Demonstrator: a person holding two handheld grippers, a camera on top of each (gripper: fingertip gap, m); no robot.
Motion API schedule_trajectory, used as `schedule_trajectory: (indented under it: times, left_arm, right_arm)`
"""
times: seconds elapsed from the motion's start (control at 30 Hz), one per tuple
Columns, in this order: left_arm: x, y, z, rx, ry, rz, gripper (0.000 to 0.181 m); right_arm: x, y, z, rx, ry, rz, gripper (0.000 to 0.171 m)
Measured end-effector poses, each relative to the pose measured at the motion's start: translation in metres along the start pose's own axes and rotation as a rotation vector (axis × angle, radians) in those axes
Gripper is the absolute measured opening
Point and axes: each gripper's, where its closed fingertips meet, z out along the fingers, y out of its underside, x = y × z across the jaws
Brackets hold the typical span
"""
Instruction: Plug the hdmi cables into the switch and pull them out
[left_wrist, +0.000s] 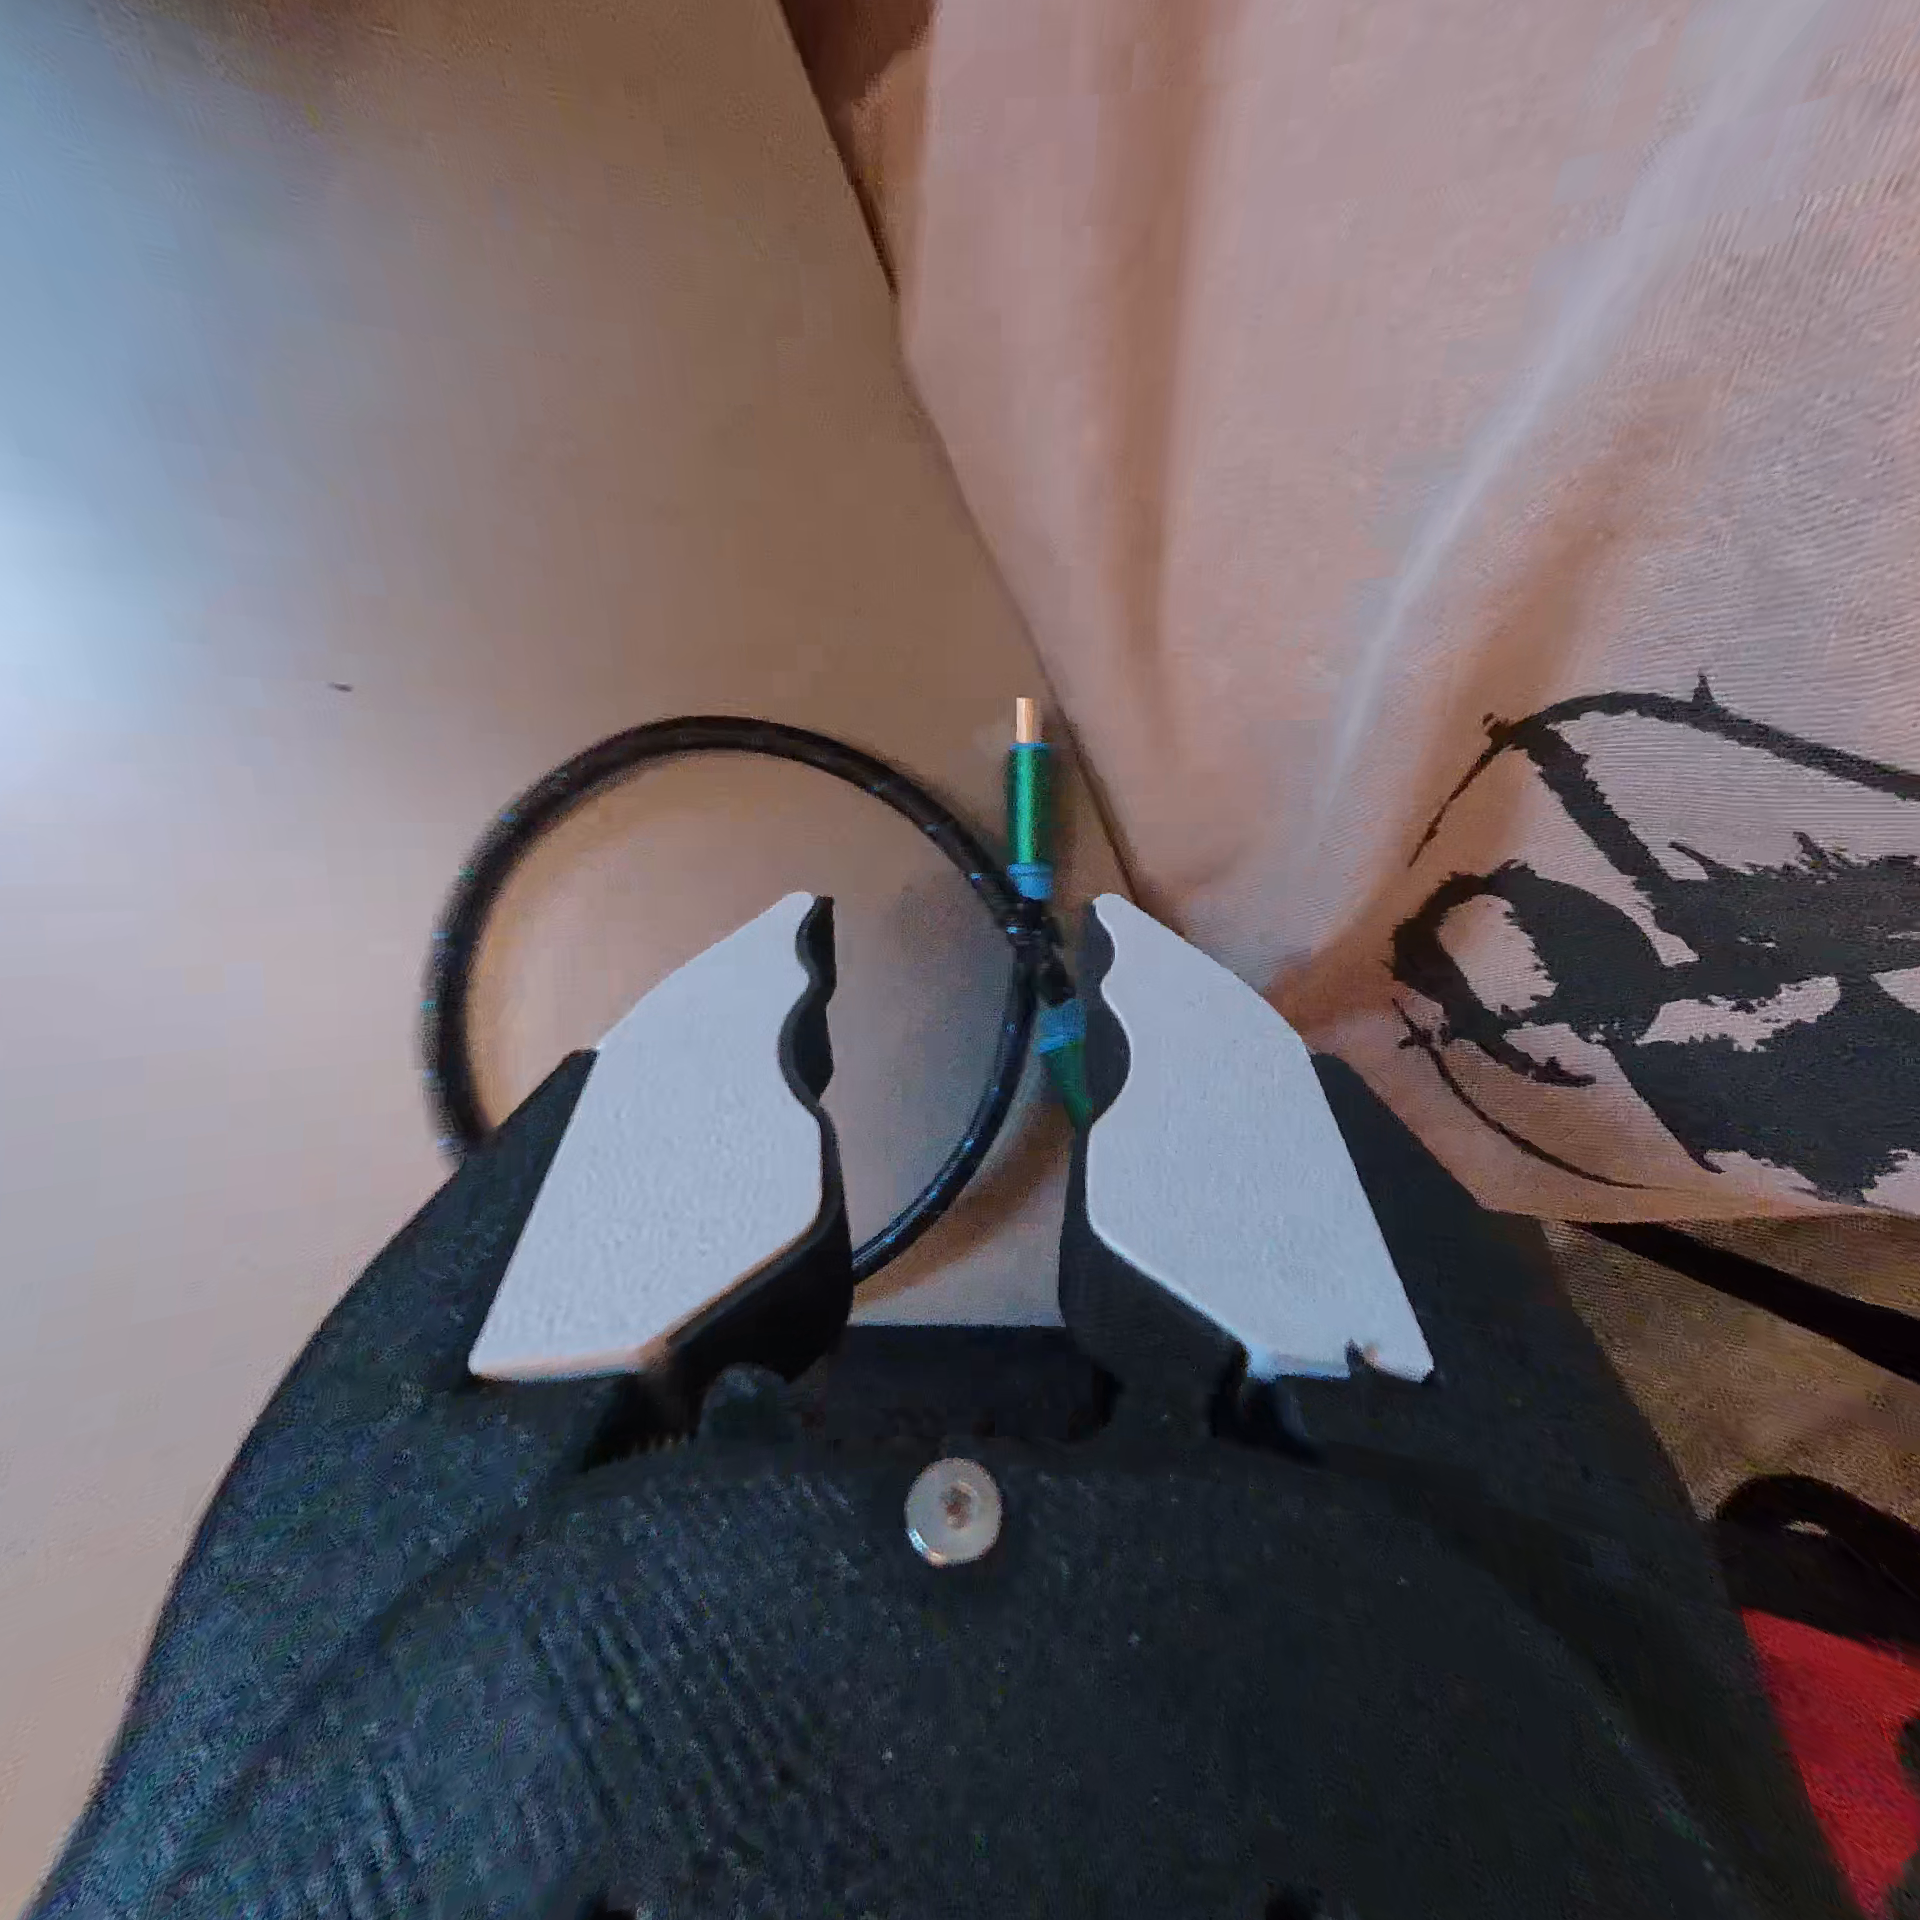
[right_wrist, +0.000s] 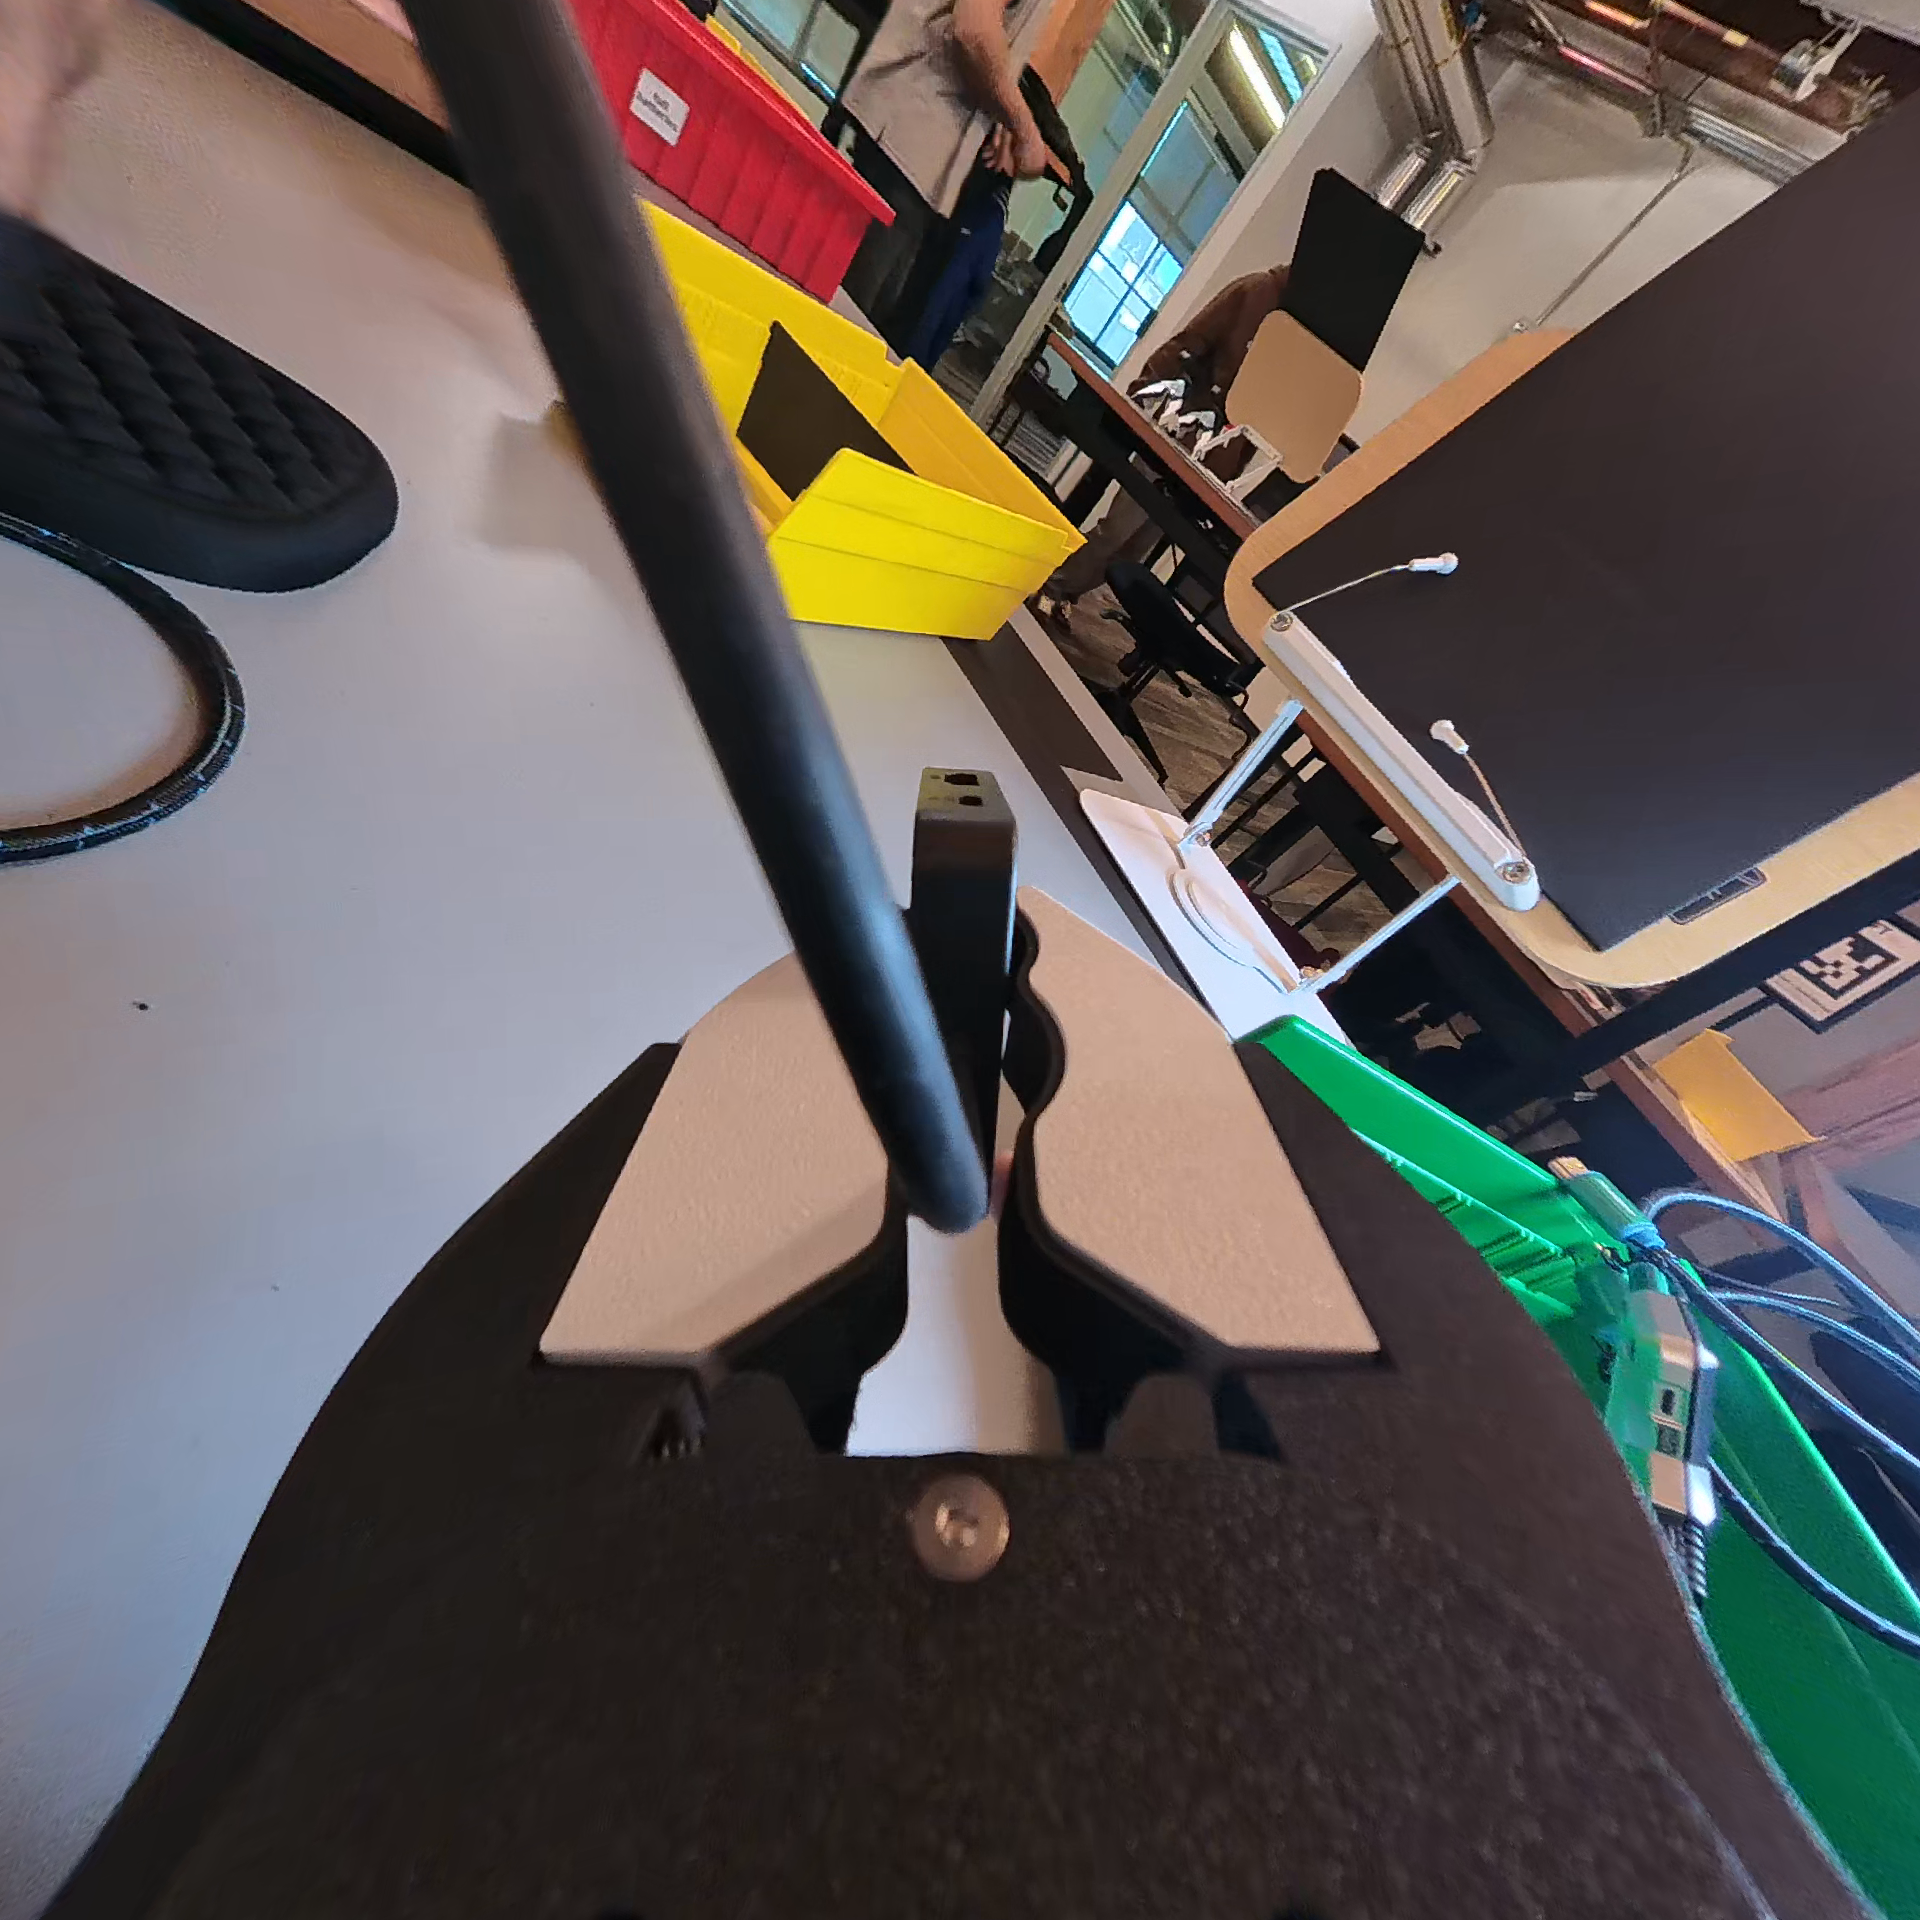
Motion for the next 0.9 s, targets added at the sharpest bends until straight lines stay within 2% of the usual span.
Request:
schedule_trajectory:
  times: [0.03,0.1,0.13,0.23,0.3,0.37,0.5,0.67,0.73,0.9]
  left_arm:
    - [0.009,0.006,0.012,-0.01,0.023,-0.004,0.046]
    - [0.018,0.012,0.031,-0.01,0.038,-0.018,0.044]
    - [0.017,0.01,0.036,0.013,0.017,-0.022,0.036]
    - [0.008,0.006,0.04,0.02,-0.065,-0.024,0.02]
    - [0.002,0.002,0.041,0.041,-0.086,-0.037,0.018]
    - [-0.02,-0.001,0.038,0.069,-0.176,-0.066,0.016]
    - [-0.086,-0.012,0.0,0.167,-0.429,-0.132,0.014]
    - [-0.175,-0.002,-0.058,0.079,-0.755,-0.177,0.013]
    - [-0.199,-0.004,-0.063,0.078,-0.779,-0.219,0.013]
    - [-0.226,0.001,-0.029,0.026,-0.646,-0.314,0.013]
  right_arm:
    - [-0.001,0.0,0.001,-0.003,0.0,-0.002,0.014]
    - [-0.002,0.002,0.002,-0.009,-0.001,0.001,0.014]
    - [-0.003,0.003,0.003,-0.012,0.0,0.004,0.014]
    - [-0.003,0.007,0.004,-0.023,-0.002,0.013,0.014]
    - [-0.002,0.009,0.005,-0.028,-0.004,0.015,0.014]
    - [-0.002,0.01,0.004,-0.03,-0.005,0.006,0.014]
    - [-0.004,0.008,0.003,-0.021,-0.004,-0.046,0.014]
    - [-0.011,0.011,0.003,-0.037,-0.037,-0.101,0.014]
    - [-0.015,0.015,0.005,-0.066,-0.049,-0.135,0.014]
    - [-0.03,0.026,0.011,-0.132,-0.102,-0.191,0.014]
